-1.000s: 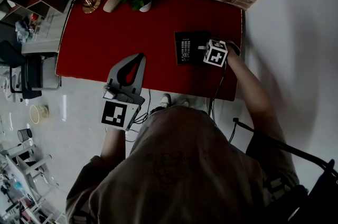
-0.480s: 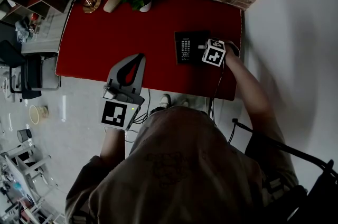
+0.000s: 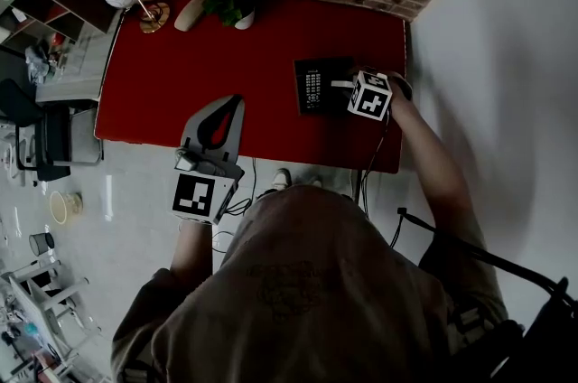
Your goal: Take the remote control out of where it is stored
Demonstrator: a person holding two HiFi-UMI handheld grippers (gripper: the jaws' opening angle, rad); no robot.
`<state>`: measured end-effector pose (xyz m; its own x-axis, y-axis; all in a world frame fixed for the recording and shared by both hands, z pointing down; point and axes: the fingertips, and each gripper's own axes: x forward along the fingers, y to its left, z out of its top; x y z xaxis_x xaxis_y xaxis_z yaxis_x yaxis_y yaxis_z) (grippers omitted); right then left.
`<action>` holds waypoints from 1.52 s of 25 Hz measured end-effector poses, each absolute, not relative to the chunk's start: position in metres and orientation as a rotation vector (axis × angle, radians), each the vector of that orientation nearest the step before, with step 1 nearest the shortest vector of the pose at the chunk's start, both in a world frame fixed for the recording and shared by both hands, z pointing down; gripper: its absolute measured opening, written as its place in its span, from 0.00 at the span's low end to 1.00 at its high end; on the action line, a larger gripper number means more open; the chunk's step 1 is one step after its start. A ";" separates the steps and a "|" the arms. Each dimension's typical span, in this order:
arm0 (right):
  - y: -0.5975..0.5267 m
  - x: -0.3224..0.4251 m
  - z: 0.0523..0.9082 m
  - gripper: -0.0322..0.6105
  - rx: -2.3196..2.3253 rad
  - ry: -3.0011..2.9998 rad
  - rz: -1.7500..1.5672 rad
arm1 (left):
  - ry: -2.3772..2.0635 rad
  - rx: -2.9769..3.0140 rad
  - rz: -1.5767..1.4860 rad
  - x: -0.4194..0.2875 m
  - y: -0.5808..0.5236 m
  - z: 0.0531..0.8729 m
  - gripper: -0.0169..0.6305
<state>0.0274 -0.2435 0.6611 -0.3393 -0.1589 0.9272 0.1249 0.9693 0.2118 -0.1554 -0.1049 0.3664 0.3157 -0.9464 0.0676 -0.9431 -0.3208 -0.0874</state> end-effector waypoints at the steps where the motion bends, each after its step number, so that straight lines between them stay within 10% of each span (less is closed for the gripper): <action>1: -0.243 0.028 0.653 0.18 0.039 -1.909 -0.290 | 1.807 -2.525 -0.164 -0.155 -0.105 0.366 0.04; 38: -0.138 0.129 0.251 0.18 1.382 -2.897 -0.546 | 1.671 -2.488 -0.078 -0.147 -0.130 0.308 0.04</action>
